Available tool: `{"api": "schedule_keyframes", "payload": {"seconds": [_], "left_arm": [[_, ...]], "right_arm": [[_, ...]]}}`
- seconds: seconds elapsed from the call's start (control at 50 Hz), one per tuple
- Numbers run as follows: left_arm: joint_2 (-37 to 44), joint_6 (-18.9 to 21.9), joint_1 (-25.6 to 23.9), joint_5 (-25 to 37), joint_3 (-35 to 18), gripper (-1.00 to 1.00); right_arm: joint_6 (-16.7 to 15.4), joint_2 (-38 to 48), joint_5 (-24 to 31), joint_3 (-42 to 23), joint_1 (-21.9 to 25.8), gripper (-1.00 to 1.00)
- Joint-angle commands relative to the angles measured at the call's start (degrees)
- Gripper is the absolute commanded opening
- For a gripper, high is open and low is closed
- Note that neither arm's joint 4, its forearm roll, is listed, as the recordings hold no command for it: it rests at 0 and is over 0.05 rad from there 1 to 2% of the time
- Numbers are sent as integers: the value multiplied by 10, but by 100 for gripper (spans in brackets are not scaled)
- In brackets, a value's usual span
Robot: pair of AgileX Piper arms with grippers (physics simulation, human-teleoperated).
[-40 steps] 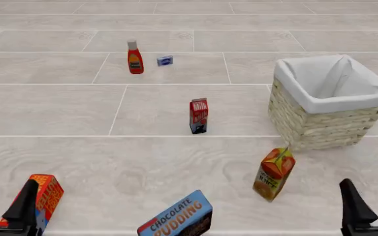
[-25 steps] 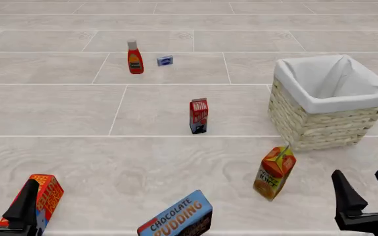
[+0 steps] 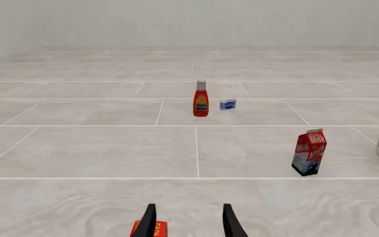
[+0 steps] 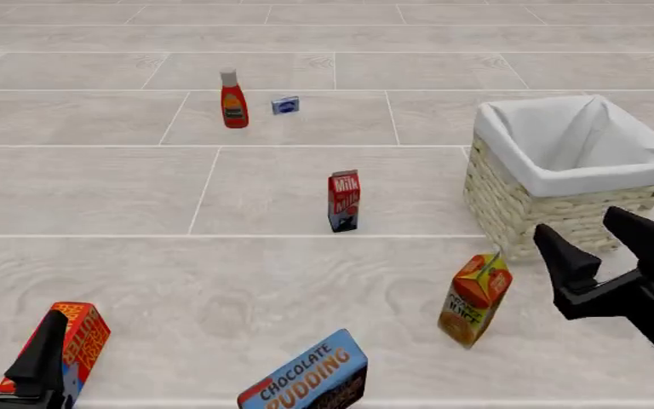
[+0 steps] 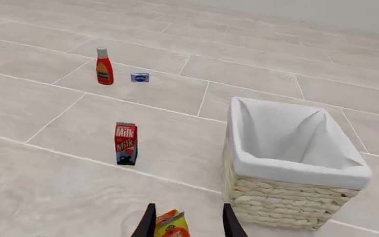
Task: Pick the milk and place it in the basket.
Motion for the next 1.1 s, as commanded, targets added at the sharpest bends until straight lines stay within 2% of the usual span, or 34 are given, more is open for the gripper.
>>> {"api": "schedule_keyframes", "payload": {"seconds": [0.02, 0.2, 0.32, 0.46, 0.58, 0.76, 1.1], "left_arm": [[0, 0, 0, 0, 0, 100], [0, 0, 0, 0, 0, 100], [0, 0, 0, 0, 0, 100], [0, 0, 0, 0, 0, 100], [0, 0, 0, 0, 0, 100], [0, 0, 0, 0, 0, 100], [0, 0, 0, 0, 0, 100]], "right_arm": [[5, 104, 11, -85, 62, 100], [15, 197, 18, -152, 104, 100], [7, 246, 14, -186, 115, 100], [28, 318, 16, -231, 134, 100], [37, 366, 20, -270, 143, 100], [25, 431, 25, -328, 144, 100], [30, 542, 20, -412, 145, 100]]}}
